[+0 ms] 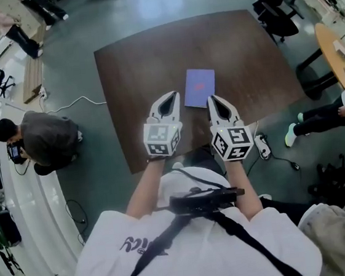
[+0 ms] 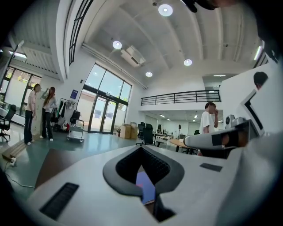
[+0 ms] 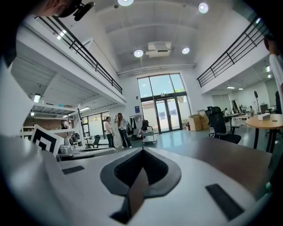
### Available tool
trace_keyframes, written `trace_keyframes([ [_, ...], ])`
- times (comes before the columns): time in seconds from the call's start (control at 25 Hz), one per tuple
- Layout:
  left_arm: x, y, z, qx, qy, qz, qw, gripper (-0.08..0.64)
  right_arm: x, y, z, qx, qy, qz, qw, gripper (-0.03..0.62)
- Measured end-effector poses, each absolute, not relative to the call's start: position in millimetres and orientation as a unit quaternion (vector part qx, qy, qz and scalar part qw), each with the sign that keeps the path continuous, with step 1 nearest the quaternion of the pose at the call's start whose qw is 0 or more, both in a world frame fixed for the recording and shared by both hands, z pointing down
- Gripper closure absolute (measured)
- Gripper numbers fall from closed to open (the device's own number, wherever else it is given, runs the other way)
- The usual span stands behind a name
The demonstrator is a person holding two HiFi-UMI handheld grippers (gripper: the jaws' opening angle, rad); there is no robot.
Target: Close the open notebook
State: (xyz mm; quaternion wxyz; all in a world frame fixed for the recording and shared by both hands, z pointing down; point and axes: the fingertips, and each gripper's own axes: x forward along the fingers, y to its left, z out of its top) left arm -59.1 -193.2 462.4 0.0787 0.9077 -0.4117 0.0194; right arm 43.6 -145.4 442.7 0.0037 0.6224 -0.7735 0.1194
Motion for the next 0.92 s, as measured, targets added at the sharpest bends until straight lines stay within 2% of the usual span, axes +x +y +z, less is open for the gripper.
trace_keyframes([
  [0.28, -60, -178, 442, 0.91, -0.406, -0.024, 0.078, 0.551, 44, -139, 433, 0.626, -0.772, 0.109, -0.004, 0.591],
  [0.92, -66, -159, 440, 0.909, -0.41, -0.022, 0.063, 0.551, 29, -124, 430, 0.616, -0.782, 0.095, -0.005, 0.591],
])
